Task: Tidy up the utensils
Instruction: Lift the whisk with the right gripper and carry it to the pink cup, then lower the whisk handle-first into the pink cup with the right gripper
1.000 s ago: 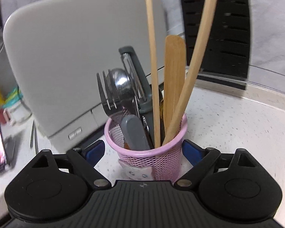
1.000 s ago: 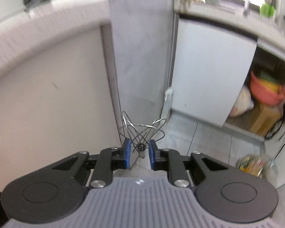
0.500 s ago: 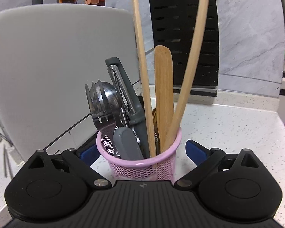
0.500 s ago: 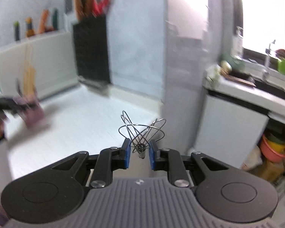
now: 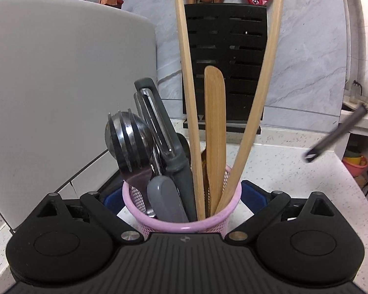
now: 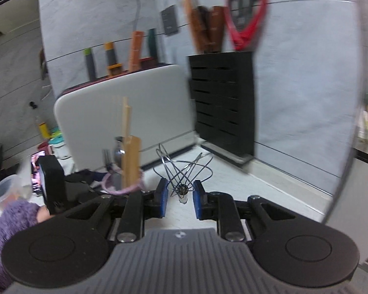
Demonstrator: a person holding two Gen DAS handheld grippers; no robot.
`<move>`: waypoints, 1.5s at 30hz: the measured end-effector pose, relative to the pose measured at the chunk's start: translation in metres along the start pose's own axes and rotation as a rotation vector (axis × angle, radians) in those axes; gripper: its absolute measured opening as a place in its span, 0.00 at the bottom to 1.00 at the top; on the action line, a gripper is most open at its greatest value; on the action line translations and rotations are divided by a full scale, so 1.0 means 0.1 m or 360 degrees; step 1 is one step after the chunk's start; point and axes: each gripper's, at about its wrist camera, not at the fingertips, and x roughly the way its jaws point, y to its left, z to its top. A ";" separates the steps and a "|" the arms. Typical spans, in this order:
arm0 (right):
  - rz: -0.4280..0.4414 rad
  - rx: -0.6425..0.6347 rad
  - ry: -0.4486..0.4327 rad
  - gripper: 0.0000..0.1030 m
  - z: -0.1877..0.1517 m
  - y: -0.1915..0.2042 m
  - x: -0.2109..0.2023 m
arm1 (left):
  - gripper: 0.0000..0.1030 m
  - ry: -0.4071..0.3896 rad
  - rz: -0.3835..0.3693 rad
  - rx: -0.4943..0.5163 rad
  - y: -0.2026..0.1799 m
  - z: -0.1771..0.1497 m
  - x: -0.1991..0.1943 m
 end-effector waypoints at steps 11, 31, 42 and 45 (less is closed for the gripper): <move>0.0112 -0.0101 0.0115 0.19 0.42 0.36 0.37 | 1.00 -0.0002 -0.0121 -0.0021 0.06 0.07 0.08; 0.0124 -0.0183 0.0379 0.21 0.63 0.61 0.96 | 1.00 0.0017 -0.0190 -0.0018 0.15 0.10 0.11; 0.0065 -0.0192 0.0476 0.21 0.74 0.65 1.09 | 1.00 0.0028 -0.0226 -0.0051 0.19 0.11 0.14; 0.0078 -0.0183 0.0455 0.21 0.83 0.64 0.99 | 1.00 0.0032 -0.0232 -0.0050 0.20 0.11 0.14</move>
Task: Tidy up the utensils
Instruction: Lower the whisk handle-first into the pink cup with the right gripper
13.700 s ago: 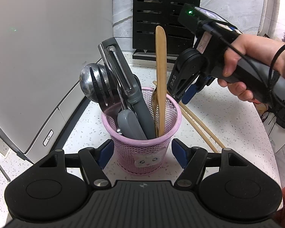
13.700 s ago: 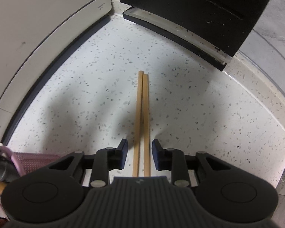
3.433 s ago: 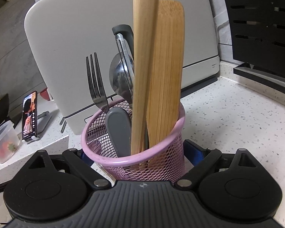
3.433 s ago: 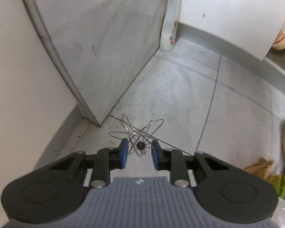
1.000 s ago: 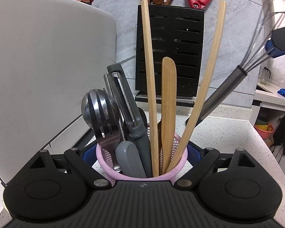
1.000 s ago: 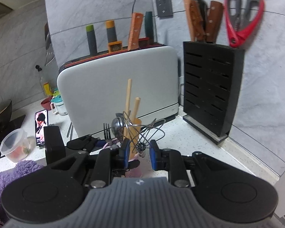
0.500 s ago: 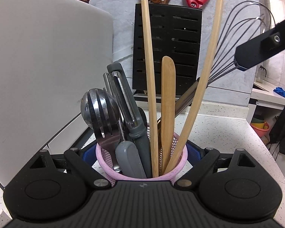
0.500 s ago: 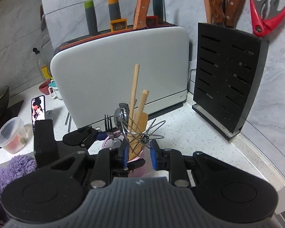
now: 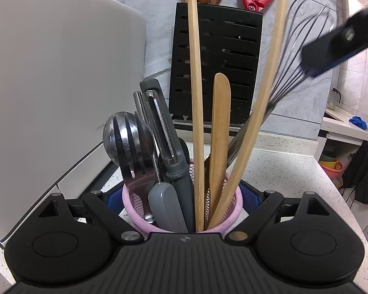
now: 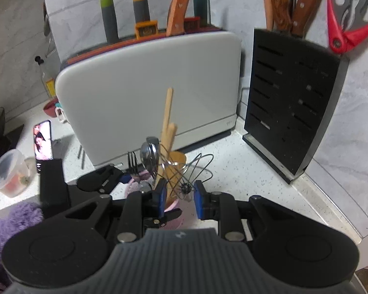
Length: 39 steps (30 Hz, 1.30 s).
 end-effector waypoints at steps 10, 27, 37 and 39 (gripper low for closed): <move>0.0130 0.0043 0.0048 0.21 0.12 0.09 -0.28 | 1.00 0.0008 -0.0005 0.0010 0.01 0.02 0.01; 0.0129 -0.0030 0.0155 0.20 0.02 0.27 0.40 | 1.00 0.0014 -0.0015 0.0016 0.01 0.03 0.01; 0.0126 -0.0004 0.0206 0.17 -0.12 0.25 0.74 | 1.00 0.0008 -0.0028 0.0018 0.01 0.02 0.01; 0.0138 0.0041 0.0208 0.15 -0.15 0.22 0.78 | 1.00 0.0009 -0.0027 0.0016 0.01 0.02 0.01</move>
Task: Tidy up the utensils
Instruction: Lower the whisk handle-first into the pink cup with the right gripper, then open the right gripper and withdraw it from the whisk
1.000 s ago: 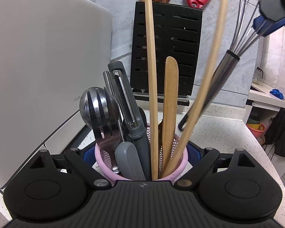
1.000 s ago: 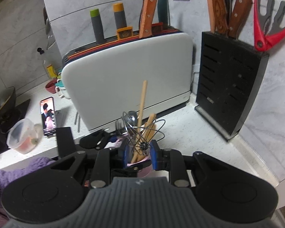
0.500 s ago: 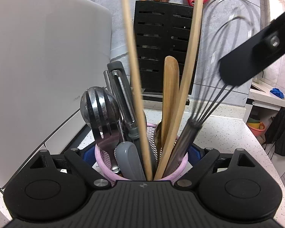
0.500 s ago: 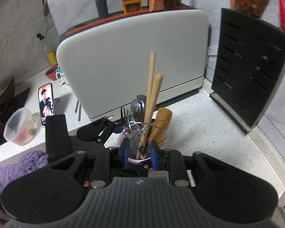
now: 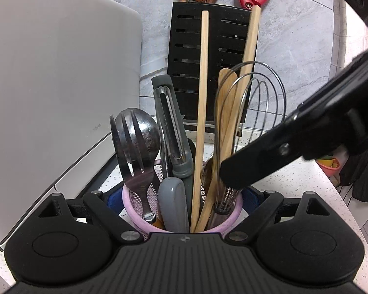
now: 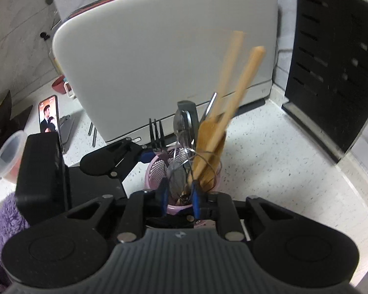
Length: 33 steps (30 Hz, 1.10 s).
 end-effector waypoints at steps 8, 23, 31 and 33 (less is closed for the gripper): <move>-0.0047 0.0019 -0.0125 0.16 -0.14 0.03 -0.04 | 1.00 0.0005 -0.0007 -0.0002 -0.06 0.02 0.04; -0.0089 0.0253 -0.0314 0.42 -0.37 -0.16 -0.37 | 1.00 0.0004 -0.0071 0.0047 -0.28 0.06 0.18; -0.0154 0.0244 -0.0408 0.48 -0.29 -0.15 -0.65 | 1.00 -0.0011 -0.0063 0.0044 -0.34 0.14 0.16; -0.0166 0.0238 -0.0438 0.51 -0.34 -0.14 -0.70 | 1.00 -0.0039 -0.0035 0.0084 -0.38 0.16 0.11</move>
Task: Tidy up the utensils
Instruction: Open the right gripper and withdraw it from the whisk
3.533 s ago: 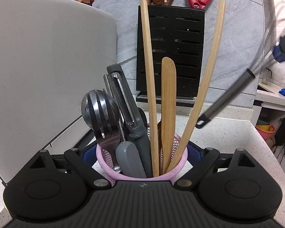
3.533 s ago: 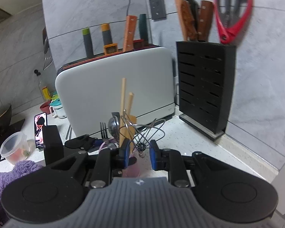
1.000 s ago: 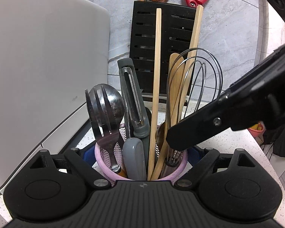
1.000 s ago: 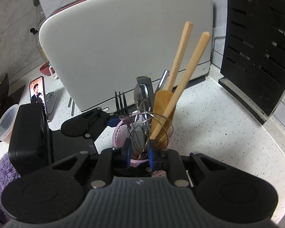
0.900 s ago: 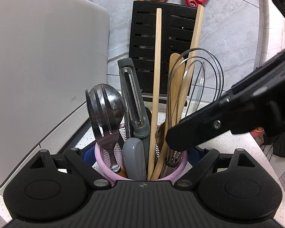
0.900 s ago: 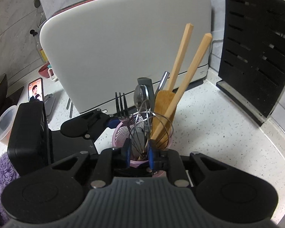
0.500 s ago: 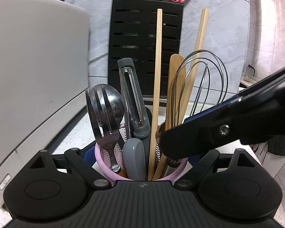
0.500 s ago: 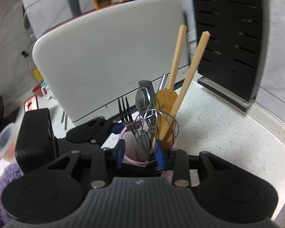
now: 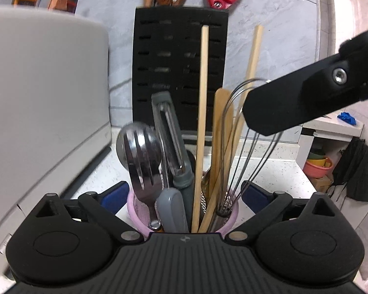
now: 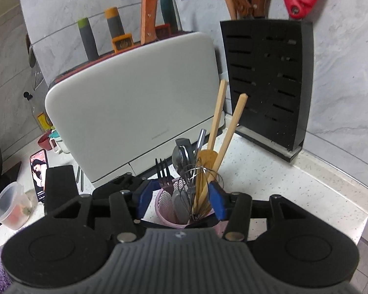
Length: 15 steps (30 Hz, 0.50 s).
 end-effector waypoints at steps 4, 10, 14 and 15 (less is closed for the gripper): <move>-0.0093 -0.0064 -0.0170 0.63 -0.13 0.04 -0.17 | 1.00 -0.0056 0.0073 0.0060 -0.07 -0.02 -0.10; -0.0198 -0.0051 -0.0340 0.66 -0.24 0.07 -0.37 | 1.00 -0.0103 0.0110 0.0006 -0.10 -0.04 -0.28; -0.0368 -0.0048 -0.0462 0.68 -0.39 0.10 -0.47 | 1.00 -0.0139 0.0098 -0.0052 -0.14 -0.04 -0.46; -0.0420 -0.0047 -0.0486 0.68 -0.45 0.09 -0.49 | 1.00 -0.0151 0.0099 -0.0064 -0.14 -0.04 -0.51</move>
